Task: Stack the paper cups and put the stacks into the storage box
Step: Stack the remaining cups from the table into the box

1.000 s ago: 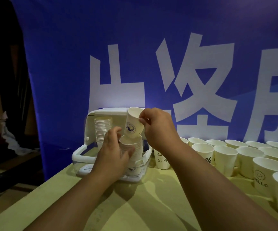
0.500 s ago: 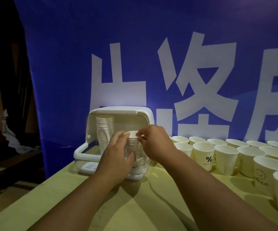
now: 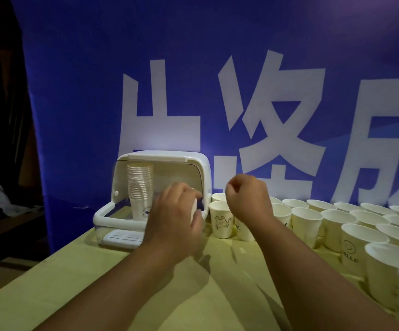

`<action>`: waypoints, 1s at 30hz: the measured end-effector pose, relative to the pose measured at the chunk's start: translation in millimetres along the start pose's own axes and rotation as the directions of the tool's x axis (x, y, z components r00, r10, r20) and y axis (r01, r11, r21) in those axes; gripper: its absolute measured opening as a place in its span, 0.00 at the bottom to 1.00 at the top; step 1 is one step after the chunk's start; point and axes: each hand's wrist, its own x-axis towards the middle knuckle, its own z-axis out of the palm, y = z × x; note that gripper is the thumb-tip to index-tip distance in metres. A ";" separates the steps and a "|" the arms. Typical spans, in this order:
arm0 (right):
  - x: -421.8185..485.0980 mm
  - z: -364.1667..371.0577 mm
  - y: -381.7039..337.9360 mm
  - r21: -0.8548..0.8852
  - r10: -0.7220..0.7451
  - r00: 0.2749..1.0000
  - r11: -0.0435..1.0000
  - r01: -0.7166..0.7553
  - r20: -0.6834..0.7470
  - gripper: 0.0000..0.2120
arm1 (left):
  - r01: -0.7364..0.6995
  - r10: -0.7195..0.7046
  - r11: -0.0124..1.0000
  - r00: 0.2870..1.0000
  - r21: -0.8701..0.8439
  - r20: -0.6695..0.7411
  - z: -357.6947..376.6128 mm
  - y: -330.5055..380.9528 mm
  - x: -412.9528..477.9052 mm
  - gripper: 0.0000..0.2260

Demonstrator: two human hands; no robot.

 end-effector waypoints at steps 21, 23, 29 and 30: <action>-25.9 -0.2 56.2 -0.132 0.099 0.995 0.987 -0.095 0.024 0.05 | 0.227 -0.270 0.962 0.861 0.151 0.431 118.7 36.5 2.9 0.21; -23.3 -5.8 51.7 -0.108 0.098 0.995 0.989 -0.099 -0.014 0.04 | 0.241 -0.278 0.960 0.877 0.142 0.393 108.0 42.0 5.1 0.19; -8.9 -26.8 27.2 -0.006 0.056 0.992 0.998 -0.057 -0.117 0.06 | 0.165 -0.161 0.973 0.986 -0.160 0.036 56.1 50.6 15.8 0.07; -5.8 -31.2 20.9 0.016 0.039 0.989 0.999 -0.037 -0.142 0.06 | 0.134 -0.138 0.973 0.990 -0.186 -0.009 46.3 50.5 17.9 0.08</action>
